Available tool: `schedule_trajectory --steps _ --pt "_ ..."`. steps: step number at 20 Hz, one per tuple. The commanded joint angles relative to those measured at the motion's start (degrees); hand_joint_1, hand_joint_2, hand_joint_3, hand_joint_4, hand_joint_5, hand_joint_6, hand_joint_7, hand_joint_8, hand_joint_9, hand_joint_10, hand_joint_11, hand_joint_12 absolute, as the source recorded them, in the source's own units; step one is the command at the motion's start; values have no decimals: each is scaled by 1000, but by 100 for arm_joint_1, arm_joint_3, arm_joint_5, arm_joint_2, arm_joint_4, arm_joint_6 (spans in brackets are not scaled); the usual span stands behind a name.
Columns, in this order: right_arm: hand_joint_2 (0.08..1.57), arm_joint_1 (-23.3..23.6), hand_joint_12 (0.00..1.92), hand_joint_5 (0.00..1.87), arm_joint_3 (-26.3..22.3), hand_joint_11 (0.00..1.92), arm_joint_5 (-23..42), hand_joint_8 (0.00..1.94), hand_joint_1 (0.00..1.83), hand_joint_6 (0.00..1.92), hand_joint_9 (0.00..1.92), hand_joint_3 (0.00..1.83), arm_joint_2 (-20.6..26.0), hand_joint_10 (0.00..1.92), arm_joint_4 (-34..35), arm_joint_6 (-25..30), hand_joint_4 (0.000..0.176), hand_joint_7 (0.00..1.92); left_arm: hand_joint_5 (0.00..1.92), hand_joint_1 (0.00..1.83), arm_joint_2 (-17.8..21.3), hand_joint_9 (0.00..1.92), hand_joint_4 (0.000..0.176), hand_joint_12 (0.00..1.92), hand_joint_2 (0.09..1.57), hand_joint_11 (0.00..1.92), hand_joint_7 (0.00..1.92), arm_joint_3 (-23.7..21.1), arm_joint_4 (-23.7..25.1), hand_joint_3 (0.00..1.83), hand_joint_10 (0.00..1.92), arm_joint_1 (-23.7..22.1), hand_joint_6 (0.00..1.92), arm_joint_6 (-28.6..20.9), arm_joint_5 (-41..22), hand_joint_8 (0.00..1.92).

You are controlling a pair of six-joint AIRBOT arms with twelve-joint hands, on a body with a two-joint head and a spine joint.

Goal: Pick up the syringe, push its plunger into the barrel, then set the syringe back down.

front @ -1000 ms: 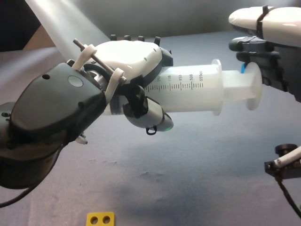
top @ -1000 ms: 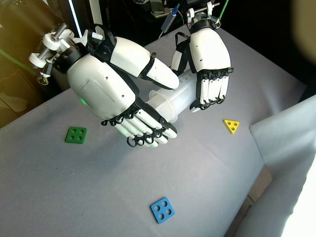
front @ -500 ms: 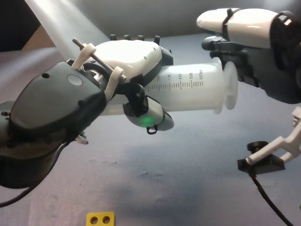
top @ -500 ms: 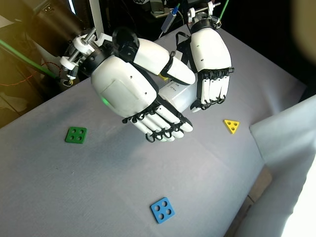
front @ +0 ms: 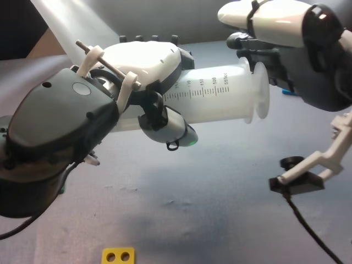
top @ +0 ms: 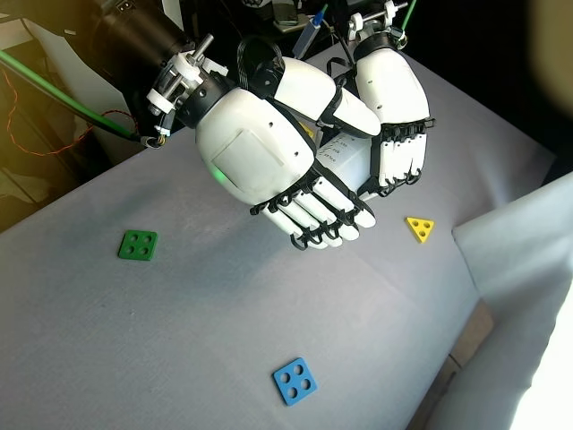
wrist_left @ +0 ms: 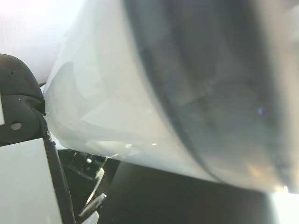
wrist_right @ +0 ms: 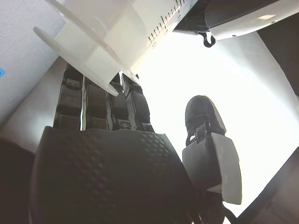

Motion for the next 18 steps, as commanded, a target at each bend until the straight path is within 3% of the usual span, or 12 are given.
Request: schedule_trajectory --steps 1,7,11,14,16,18 --pt "1247 9 262 202 -76 0 618 3 0 1 122 0 58 3 -228 17 0 167 771 1342 -62 687 0 1281 1224 534 750 -32 559 0 1523 -172 1086 -143 29 1463" --pt "1247 -119 218 197 -48 0 986 1 0 1 111 0 1299 2 -225 -450 0 160 771 1343 -93 695 0 1298 1220 530 763 -30 551 0 1517 -160 1103 -133 29 1435" --pt "1248 -92 259 212 -1 0 1375 4 0 4 126 1 1911 5 -232 -1810 0 177 750 1342 -92 687 0 1294 1226 532 762 -22 561 0 1534 -144 1104 -133 29 1448" --pt "1250 -186 243 205 204 0 1824 0 0 1 119 1 2136 0 -1534 -1992 0 166 732 1337 -92 669 0 1285 1235 525 745 -23 655 1 1547 -83 1132 -158 29 1486" --pt "1248 -217 220 202 472 0 2490 1 0 2 112 0 2198 1 -2230 -1996 0 159 737 1338 -92 671 0 1281 1234 525 747 -18 742 0 1547 -1 1123 -159 29 1481" --pt "1248 -115 236 210 835 0 3573 3 0 2 119 0 2231 3 -2486 -2026 0 167 739 1338 -114 667 0 1299 1235 520 749 18 923 0 1553 158 1115 -296 29 1481"
